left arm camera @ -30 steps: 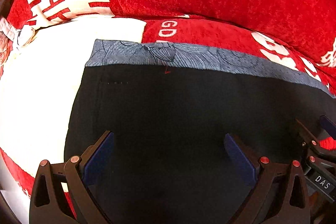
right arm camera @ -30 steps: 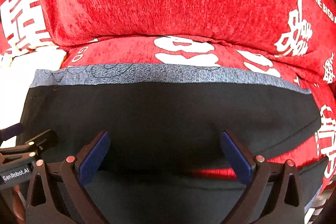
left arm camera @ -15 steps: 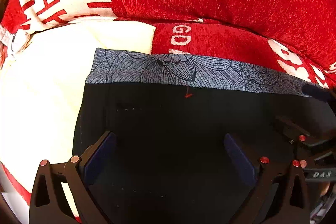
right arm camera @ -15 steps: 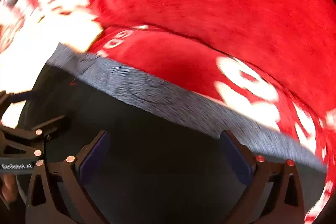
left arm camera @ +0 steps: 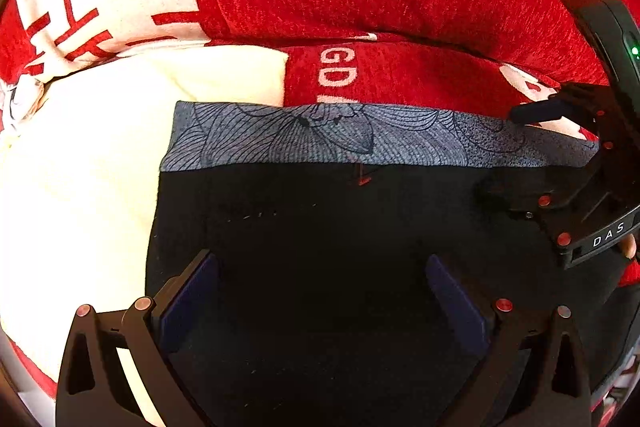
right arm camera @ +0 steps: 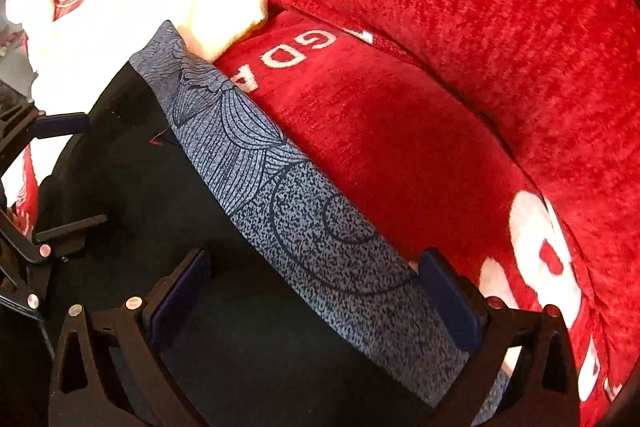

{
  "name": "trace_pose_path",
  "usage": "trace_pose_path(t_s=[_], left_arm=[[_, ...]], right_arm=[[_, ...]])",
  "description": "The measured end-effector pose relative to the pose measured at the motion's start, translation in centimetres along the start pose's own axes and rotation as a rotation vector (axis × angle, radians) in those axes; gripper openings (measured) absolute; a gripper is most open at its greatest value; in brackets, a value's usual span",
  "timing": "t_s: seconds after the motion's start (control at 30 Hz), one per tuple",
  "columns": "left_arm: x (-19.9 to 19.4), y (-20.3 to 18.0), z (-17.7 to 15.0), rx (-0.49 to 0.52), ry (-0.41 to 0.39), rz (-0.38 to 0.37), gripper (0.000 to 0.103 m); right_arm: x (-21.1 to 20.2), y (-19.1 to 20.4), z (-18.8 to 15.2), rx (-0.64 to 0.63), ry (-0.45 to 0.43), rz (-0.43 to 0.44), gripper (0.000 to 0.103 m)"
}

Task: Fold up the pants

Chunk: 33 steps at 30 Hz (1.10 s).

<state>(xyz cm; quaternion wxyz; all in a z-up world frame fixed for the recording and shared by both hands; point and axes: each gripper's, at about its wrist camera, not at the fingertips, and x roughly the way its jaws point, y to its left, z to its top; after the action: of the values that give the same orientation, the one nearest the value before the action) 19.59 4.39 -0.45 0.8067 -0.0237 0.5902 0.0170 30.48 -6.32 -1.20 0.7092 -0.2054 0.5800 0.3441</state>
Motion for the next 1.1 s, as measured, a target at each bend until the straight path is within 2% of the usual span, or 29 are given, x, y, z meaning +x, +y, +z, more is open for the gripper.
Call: trace_pose_path(t_s=[0.1,0.27,0.33,0.37,0.4,0.43,0.57,0.6,0.63,0.73,0.97,1.1], left_arm=[[0.3,-0.2,0.3,0.003,0.003,0.009,0.103],[0.4,-0.2,0.5,-0.001,0.008,0.009,0.103],[0.5,-0.2,0.6,0.0,0.009,0.007,0.103],[0.6,-0.1,0.7,0.0,0.009,0.006,0.103],[0.6,-0.1,0.8,-0.002,0.01,0.005,0.103],[0.7,0.0,0.8,-0.002,0.01,0.003,0.103],[0.4,0.2,0.8,-0.014,0.011,-0.009,0.103],[0.2,0.3,0.7,-0.022,0.01,-0.017,0.103],[0.1,0.5,0.8,-0.029,0.01,-0.026,0.103],[-0.6,1.4,1.0,-0.081,0.005,-0.072,0.103],[-2.1,1.2,2.7,-0.151,-0.009,-0.109,0.103],[-2.0,1.1,4.6,-0.224,0.013,-0.162,0.103]], right_arm=[[0.2,-0.9,-0.1,0.001,-0.008,0.047,0.103],[0.2,-1.1,-0.1,-0.049,-0.015,0.07,0.103],[-0.3,-0.9,-0.2,-0.061,-0.007,0.097,0.095],[0.2,-0.5,0.6,-0.075,-0.012,0.114,0.078],[-0.3,-0.2,0.6,-0.087,-0.019,0.14,0.052],[-0.6,0.2,0.5,-0.092,-0.013,0.153,0.044],[-1.9,2.3,-0.2,-0.159,-0.04,0.043,0.024],[-2.5,2.8,-0.5,-0.174,-0.057,0.001,0.008],[-3.2,3.5,-0.9,-0.19,-0.081,-0.045,0.008],[-4.7,5.4,-2.2,-0.215,-0.153,-0.115,0.008],[-4.5,7.1,-3.7,-0.212,-0.228,-0.172,0.008],[-4.8,8.4,-4.4,-0.251,-0.251,-0.234,0.008]])
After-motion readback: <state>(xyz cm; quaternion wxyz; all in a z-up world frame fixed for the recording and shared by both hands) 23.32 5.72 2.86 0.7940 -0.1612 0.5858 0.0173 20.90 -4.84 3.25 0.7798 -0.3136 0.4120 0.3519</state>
